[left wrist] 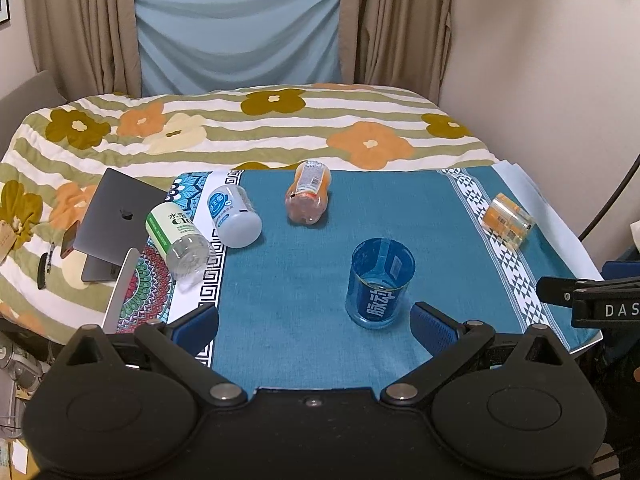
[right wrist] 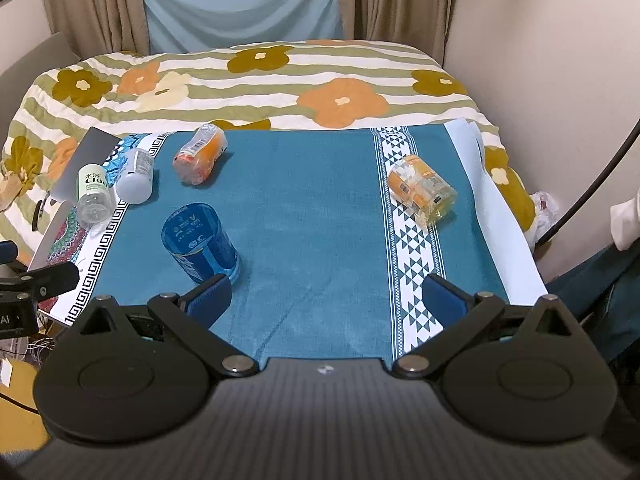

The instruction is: Flip cup upright

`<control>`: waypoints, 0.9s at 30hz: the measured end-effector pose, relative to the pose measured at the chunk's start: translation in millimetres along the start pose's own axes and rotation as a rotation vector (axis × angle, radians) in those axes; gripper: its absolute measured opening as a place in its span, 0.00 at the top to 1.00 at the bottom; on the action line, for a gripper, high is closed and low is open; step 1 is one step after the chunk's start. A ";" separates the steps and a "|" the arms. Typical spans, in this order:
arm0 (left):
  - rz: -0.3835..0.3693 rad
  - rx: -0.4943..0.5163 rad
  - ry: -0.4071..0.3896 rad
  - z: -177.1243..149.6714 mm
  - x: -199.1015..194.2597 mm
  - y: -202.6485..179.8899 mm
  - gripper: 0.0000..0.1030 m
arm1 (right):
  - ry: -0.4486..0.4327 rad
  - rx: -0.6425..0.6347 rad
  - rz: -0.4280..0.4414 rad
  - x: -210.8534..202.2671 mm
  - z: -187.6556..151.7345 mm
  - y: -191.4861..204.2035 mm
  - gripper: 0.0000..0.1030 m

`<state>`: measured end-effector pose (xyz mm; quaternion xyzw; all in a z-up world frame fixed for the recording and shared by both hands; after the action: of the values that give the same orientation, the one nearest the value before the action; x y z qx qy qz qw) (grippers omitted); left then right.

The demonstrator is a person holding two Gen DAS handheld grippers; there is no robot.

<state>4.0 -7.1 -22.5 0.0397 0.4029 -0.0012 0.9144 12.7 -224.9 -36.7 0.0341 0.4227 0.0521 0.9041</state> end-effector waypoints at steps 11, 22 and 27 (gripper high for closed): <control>-0.003 0.014 -0.016 -0.1 -2.7 0.3 0.00 | 0.000 0.000 0.000 0.0 0.0 -1.5 0.00; -0.006 0.021 -0.027 -0.3 -4.6 0.9 0.00 | -0.001 0.001 -0.001 0.0 -0.1 -0.8 0.00; -0.008 0.021 -0.036 0.0 -5.0 1.5 0.00 | -0.001 -0.001 -0.001 0.0 -0.2 -0.6 0.00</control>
<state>0.6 -5.7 -18.6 0.0476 0.3866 -0.0096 0.9210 12.6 -225.5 -36.9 0.0338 0.4223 0.0520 0.9044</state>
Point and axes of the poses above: each gripper's, at about its wrist camera, not at the fingertips, and x roughly the way its jaws point, y to its left, z to its top, the point moved 2 cm from there along x, roughly the way its jaws point, and after that the axes turned 5 degrees about z, right-handed, at the moved point
